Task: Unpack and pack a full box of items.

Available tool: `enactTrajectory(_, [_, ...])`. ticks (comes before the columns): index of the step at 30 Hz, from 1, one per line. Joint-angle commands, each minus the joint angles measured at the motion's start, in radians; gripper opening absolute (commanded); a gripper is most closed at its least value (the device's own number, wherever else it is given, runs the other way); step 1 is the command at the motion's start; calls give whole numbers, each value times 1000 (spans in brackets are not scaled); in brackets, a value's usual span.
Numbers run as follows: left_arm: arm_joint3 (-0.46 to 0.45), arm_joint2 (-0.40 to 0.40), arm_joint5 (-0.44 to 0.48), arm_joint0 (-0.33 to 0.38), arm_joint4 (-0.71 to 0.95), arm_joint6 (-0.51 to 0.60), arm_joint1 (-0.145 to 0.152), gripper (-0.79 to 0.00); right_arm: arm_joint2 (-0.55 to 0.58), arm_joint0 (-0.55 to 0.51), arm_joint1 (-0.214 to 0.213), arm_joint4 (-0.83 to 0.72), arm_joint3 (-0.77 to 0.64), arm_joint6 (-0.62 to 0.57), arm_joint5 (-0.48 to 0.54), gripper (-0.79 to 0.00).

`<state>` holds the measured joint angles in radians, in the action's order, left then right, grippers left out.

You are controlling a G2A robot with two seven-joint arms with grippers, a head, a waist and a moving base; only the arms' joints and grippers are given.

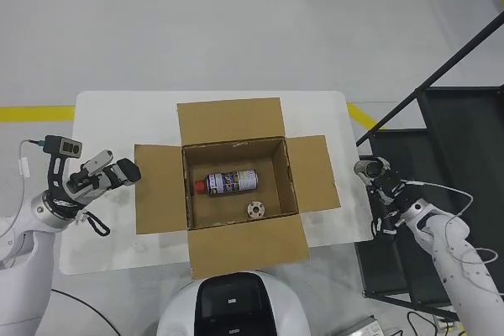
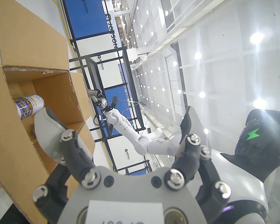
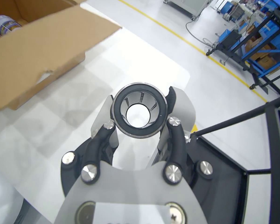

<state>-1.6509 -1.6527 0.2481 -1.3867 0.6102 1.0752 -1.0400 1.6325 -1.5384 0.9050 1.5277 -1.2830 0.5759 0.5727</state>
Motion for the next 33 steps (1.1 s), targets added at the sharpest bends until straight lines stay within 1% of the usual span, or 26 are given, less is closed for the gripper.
enactTrajectory(1, [0, 0, 0, 0, 0, 0, 0, 0, 19, -37, -2, -9, -124, -42, 7, -785])
enactTrajectory(5, [0, 0, 0, 0, 0, 0, 0, 0, 16, -64, -3, -22, -293, -134, 57, -785])
enactTrajectory(8, [0, 0, 0, 0, 0, 0, 0, 0, -27, -70, 1, -7, -403, -209, 66, -785])
enactTrajectory(11, [0, 0, 0, 0, 0, 0, 0, 0, -83, -50, 6, -3, -472, -283, 85, -785])
enactTrajectory(14, [0, 0, 0, 0, 0, 0, 0, 0, -157, -6, 14, -17, -499, -360, 108, -785])
enactTrajectory(20, [0, 0, 0, 0, 0, 0, 0, 0, -311, 101, 34, -35, -484, -480, 158, -785])
enactTrajectory(29, [0, 0, 0, 0, 0, 0, 0, 0, -491, 260, 73, -102, -329, -579, 199, -785])
enactTrajectory(30, [0, 0, 0, 0, 0, 0, 0, 0, -509, 277, 78, -111, -315, -589, 203, -739])
enactTrajectory(32, [0, 0, 0, 0, 0, 0, 0, 0, -544, 309, 87, -129, -290, -609, 214, -616])
enactTrajectory(33, [0, 0, 0, 0, 0, 0, 0, 0, -561, 325, 92, -138, -279, -618, 217, -606])
